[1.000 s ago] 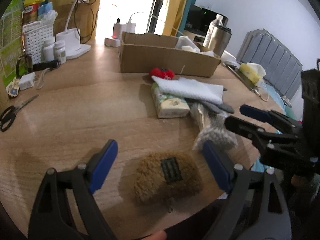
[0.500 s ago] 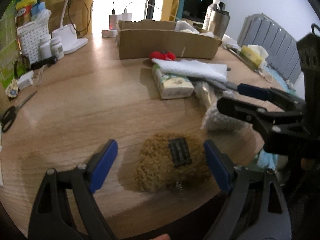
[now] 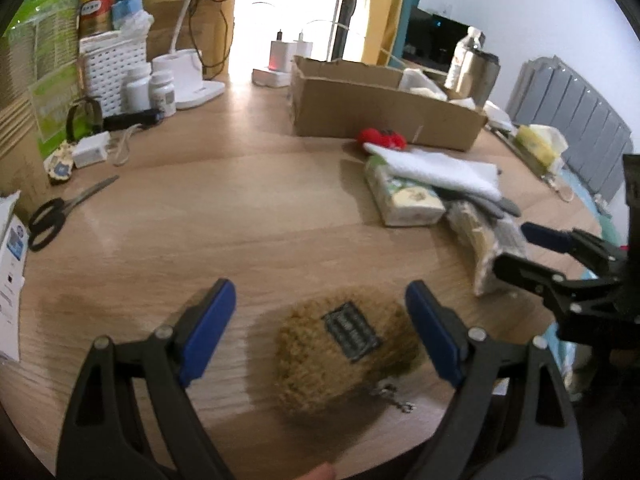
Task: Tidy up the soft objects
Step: 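Grasp the brown plush toy with the left tool while the right tool grasps the cotton-swab bag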
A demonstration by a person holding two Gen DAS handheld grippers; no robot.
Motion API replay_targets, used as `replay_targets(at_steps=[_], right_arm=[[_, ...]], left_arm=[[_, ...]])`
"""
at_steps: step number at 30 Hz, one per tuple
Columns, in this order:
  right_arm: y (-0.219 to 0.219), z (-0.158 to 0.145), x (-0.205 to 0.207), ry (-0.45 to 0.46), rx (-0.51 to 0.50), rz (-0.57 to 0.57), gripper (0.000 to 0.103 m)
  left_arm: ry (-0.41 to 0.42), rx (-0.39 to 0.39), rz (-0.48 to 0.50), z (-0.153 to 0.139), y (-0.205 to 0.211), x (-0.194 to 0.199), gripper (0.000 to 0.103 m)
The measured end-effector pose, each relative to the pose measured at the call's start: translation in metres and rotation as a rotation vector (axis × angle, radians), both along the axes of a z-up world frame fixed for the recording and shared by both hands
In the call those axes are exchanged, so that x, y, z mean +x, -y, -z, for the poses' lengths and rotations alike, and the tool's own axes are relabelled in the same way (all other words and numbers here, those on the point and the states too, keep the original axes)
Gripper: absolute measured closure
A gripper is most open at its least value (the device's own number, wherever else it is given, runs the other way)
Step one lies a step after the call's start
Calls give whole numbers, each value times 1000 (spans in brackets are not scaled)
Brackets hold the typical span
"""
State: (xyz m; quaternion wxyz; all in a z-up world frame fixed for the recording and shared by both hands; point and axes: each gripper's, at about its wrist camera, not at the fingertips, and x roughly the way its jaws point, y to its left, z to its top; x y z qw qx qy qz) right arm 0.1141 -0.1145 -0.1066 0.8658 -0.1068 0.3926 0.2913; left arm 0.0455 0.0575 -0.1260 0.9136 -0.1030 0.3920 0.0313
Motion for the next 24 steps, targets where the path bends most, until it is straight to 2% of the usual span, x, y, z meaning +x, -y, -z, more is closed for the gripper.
replay_targets(at_steps=[6,12,14,16,19,24], right_arm=[[-16,-3,0,7,5,-19,21],[-23,6,12,-32,-4,18,21],[-24,8,13,-43,-5,16,21],[-26,11,14,-62,-15,10,21],[-28,13,12,-72,-33,0,23],[-27,8,7,-71,-25,-24,40]], left_arm=[[-10,10,56,-1,14,-4,15],[-28,39,51,4,15,-7,16],[-25,37,53,4,14,-8,22],[-22,44,56,3,14,-9,35],[-20,49,66,3,15,-9,40],[-16,35,79,2,15,-9,44]])
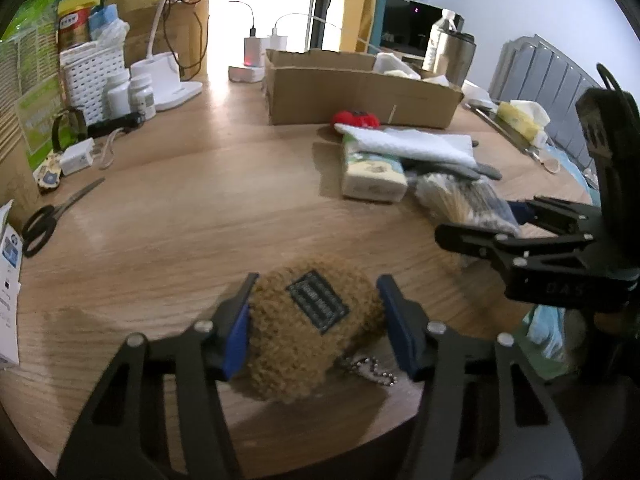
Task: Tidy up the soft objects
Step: 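Grasp the brown plush toy with the left tool while the right tool grasps the cotton-swab bag, then lift the plush with the left tool while the right tool carries the swab bag to the box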
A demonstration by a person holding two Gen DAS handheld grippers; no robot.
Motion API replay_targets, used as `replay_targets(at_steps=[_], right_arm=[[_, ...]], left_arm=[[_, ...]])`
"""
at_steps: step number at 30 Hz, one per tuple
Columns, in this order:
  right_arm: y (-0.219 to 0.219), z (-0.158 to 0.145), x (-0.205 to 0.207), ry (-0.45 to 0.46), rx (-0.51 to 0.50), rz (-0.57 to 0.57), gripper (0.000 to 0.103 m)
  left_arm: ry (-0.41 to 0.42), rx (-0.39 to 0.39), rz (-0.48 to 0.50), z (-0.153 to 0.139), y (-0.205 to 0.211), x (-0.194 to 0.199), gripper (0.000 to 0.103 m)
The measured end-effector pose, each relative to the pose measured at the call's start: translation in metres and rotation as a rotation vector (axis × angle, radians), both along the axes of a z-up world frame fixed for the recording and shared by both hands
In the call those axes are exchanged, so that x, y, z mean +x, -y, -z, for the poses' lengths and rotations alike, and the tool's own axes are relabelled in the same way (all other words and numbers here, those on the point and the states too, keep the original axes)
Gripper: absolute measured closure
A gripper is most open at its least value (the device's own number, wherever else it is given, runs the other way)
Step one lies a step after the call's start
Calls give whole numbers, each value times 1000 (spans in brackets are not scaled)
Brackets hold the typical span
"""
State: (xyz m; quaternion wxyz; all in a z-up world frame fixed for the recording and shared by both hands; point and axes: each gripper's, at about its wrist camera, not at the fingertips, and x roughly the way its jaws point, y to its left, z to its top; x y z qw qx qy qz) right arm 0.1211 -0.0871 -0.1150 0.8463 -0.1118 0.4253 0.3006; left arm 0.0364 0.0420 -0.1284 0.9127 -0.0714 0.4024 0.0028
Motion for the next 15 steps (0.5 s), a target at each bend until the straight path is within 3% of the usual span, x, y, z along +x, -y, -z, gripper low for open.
replay_targets(at_steps=[15], right_arm=[[5,-39,-22,106,56,-54,45]], left_arm=[[76,-16,31,-22,6,0,46]])
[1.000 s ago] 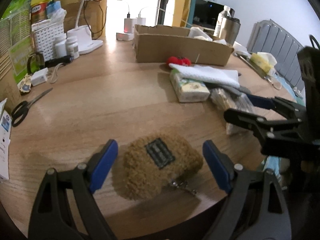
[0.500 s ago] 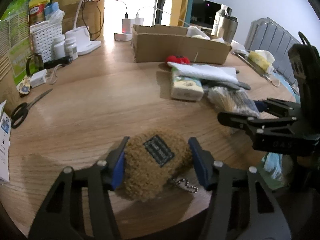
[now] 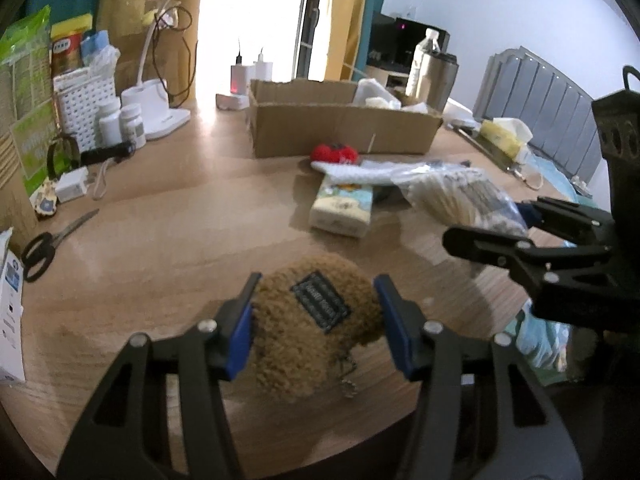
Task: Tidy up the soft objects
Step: 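Lift the plush with the left tool while the right tool carries the swab bag to the box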
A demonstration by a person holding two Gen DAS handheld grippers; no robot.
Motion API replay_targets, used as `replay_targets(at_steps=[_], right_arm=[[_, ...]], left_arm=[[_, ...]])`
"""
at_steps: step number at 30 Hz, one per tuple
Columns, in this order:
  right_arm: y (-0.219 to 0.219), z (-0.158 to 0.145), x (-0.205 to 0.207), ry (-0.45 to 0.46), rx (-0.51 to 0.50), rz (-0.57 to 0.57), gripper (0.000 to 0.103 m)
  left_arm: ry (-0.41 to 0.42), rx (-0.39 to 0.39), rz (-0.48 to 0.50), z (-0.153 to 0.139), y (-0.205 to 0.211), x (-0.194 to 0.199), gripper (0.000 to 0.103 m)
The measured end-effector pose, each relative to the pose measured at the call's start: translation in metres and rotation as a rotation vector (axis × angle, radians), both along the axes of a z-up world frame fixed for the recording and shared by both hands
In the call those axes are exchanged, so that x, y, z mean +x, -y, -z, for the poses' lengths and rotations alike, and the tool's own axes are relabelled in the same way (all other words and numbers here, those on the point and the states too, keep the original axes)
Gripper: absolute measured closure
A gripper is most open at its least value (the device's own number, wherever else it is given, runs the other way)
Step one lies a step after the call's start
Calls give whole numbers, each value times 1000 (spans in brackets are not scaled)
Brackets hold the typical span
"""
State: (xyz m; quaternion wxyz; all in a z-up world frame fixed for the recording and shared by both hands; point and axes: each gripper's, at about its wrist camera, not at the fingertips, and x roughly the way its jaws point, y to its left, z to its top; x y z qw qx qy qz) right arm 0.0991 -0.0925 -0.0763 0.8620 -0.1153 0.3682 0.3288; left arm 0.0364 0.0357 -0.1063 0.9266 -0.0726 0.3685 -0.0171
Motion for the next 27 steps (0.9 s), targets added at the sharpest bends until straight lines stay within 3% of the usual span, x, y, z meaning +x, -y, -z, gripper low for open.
replay_targets(at_steps=[27], right_arm=[[26,-41,19,64,78,45,45]], left_arm=[[83,-7,-10,-39,1,16,46]])
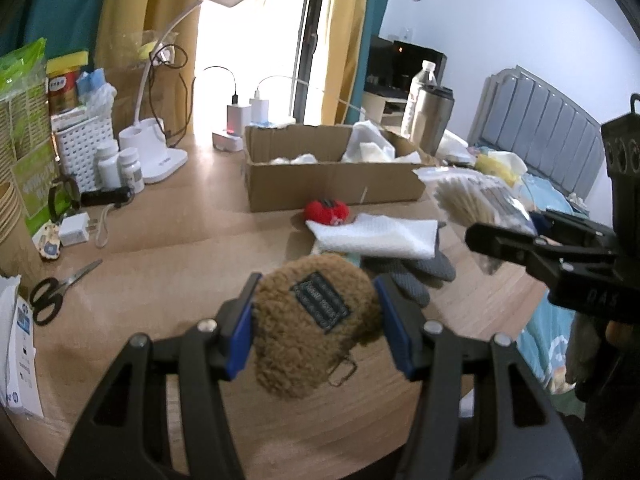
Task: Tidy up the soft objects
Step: 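Lift the plush with the left tool while the right tool carries the swab bag to the box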
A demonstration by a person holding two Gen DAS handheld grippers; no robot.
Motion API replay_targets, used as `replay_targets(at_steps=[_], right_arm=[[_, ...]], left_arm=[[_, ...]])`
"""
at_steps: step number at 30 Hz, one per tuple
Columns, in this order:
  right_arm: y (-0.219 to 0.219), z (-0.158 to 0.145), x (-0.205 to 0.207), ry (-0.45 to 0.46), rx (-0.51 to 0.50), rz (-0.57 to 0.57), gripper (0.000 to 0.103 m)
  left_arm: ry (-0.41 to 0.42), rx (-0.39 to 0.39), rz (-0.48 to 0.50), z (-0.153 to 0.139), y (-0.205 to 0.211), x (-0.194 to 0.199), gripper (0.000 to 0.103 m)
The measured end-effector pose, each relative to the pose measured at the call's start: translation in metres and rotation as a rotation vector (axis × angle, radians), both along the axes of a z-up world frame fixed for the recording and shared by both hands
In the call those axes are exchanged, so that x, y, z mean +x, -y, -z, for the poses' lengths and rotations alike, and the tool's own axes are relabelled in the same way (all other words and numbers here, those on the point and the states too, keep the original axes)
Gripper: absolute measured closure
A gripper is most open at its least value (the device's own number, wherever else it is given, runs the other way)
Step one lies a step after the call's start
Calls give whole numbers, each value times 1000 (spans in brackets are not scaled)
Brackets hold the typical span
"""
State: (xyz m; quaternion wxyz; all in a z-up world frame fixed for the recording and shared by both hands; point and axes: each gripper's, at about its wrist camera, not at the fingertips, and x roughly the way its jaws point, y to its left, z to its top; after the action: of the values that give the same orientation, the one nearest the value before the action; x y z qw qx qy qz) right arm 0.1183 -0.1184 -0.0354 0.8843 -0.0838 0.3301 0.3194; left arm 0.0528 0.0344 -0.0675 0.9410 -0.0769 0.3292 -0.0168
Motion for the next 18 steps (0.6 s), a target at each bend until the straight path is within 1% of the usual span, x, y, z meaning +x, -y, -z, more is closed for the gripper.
replay_targets(at_steps=[5,18], right_arm=[[2,-1,9,-7,2,6,45],[-8,-7,40,-25,9,-5,45]], left_arm=[[1,-1,1,-2,0,3,46],[-12,-1,-16,-16,-11,36,46]])
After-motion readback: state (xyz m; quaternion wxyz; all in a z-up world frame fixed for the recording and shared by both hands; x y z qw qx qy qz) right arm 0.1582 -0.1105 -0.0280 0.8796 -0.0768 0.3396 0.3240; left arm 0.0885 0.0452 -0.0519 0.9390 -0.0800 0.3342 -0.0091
